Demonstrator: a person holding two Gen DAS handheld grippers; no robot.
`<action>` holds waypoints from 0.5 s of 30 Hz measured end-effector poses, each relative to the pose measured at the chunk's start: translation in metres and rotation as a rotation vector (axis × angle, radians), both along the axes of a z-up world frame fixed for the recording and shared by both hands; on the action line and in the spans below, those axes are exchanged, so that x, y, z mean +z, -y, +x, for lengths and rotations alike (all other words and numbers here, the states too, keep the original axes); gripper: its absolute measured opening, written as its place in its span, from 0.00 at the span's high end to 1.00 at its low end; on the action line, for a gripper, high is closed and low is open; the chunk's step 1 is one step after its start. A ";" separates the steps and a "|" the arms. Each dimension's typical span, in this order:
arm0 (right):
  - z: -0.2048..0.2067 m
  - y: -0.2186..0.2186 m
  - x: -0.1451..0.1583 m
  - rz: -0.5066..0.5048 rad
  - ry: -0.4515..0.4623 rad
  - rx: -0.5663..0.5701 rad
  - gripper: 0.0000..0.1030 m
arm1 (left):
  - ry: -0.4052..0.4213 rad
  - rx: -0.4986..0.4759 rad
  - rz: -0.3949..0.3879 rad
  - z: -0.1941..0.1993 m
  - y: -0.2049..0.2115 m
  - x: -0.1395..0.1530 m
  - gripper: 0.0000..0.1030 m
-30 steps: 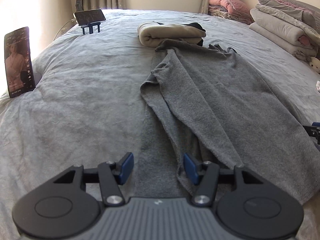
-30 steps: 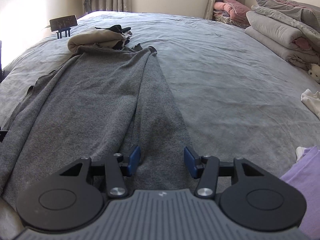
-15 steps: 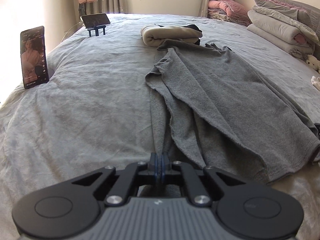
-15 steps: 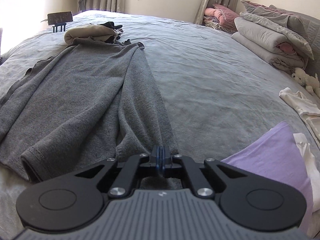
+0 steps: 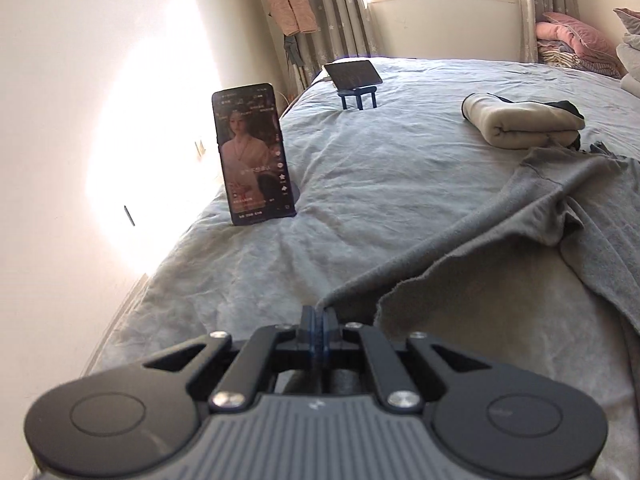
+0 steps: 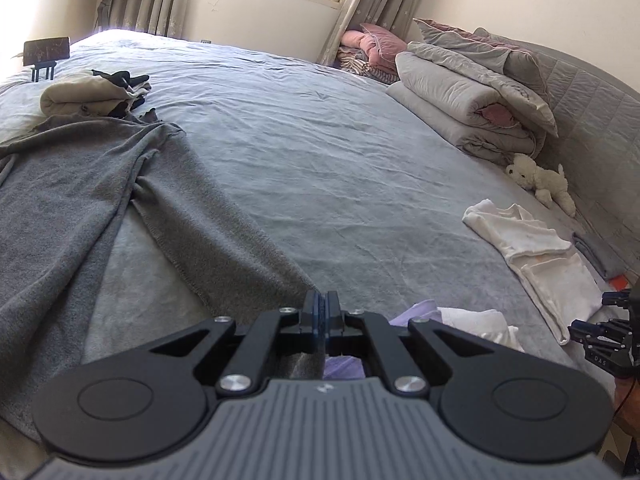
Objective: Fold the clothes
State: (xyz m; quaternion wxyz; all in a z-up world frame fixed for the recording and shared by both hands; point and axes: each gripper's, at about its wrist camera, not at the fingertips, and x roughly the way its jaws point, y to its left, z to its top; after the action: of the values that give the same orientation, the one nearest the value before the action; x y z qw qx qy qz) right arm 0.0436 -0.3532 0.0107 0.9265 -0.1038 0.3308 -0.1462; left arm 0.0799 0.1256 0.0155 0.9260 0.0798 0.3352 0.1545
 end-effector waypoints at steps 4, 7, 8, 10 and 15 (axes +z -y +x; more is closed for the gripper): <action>0.007 0.010 0.005 0.014 0.007 -0.024 0.99 | 0.033 0.062 -0.035 0.011 -0.019 0.011 0.96; 0.006 0.010 0.007 0.053 0.011 -0.011 0.97 | 0.029 0.062 -0.086 0.013 -0.022 0.011 0.93; 0.005 0.010 0.008 0.067 0.010 -0.005 0.97 | 0.028 0.055 -0.087 0.012 -0.020 0.011 0.92; 0.002 0.007 0.009 0.083 0.003 0.010 0.91 | 0.024 0.030 -0.106 0.007 -0.014 0.010 0.81; -0.009 -0.007 0.015 0.147 -0.021 0.073 0.86 | 0.009 -0.063 -0.212 -0.012 0.005 0.012 0.65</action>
State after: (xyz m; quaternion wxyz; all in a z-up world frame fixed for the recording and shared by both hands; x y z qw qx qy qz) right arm 0.0350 -0.3463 0.0258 0.9328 -0.0491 0.3465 -0.0865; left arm 0.0684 0.1203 0.0275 0.9351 -0.0090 0.3429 0.0895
